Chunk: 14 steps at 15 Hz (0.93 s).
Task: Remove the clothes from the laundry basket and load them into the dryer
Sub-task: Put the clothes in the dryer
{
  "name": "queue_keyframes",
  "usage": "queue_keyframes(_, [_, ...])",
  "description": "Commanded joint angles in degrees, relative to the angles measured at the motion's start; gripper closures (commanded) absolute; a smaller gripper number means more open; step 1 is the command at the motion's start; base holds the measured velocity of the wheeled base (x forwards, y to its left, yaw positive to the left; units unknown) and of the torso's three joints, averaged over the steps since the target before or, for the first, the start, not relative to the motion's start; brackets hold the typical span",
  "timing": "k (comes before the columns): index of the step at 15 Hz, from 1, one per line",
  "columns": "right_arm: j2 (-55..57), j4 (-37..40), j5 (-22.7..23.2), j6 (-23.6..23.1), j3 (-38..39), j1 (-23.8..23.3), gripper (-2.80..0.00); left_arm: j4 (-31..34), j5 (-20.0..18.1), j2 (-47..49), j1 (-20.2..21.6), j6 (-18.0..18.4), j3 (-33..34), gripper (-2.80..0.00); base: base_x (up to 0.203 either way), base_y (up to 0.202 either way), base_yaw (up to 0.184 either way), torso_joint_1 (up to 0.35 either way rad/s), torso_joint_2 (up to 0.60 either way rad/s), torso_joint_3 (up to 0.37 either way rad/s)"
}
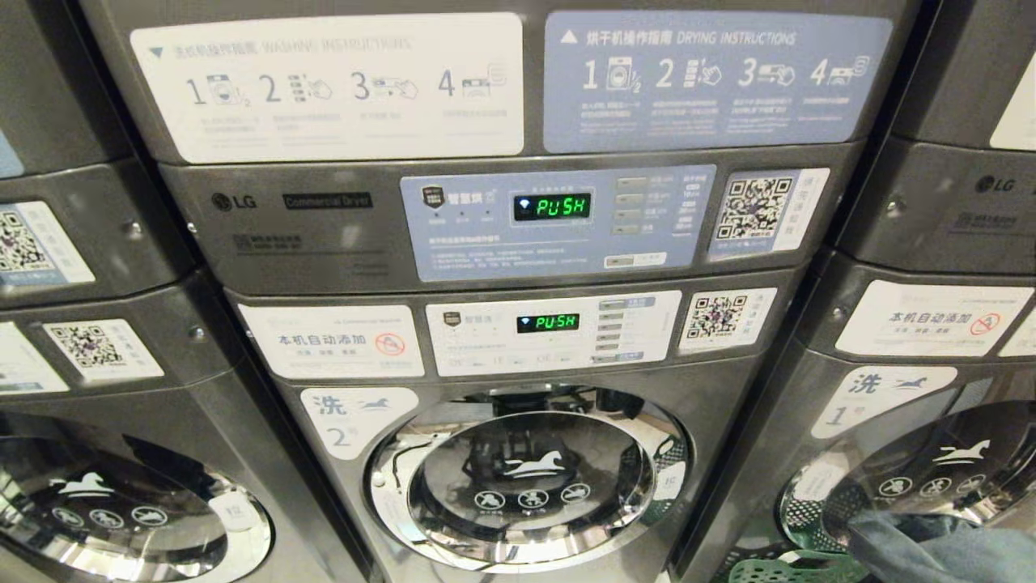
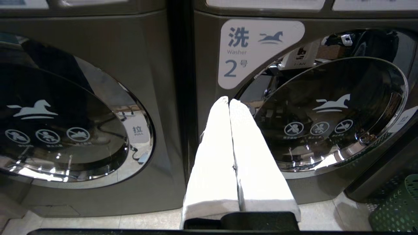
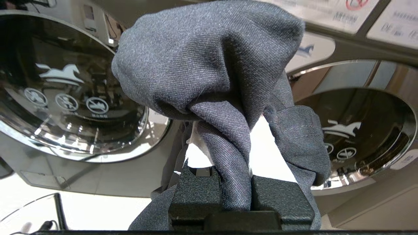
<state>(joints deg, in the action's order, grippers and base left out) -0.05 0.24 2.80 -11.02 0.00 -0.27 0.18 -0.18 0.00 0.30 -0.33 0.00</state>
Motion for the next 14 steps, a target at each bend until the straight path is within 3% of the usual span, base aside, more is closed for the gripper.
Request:
queue_keyframes(1, [0.05,-0.07,0.01,-0.14,0.00,0.00,0.00,-0.01,0.01,-0.09,0.05,-0.02,0.00,0.00,0.000,0.000,0.000,0.227,-0.54,-0.315])
queue_keyframes(11, [0.05,-0.07,0.02,-0.41,0.00,0.00,0.00,-0.01,0.01,-0.09,0.05,-0.02,0.00,0.00,0.001,-0.010,0.132,0.253,-0.57,-0.314])
queue_keyframes(14, [0.05,-0.07,-0.08,-0.32,0.00,0.00,0.00,-0.01,0.01,-0.09,0.05,-0.02,0.00,0.00,0.001,-0.002,0.024,0.177,-0.38,-0.195])
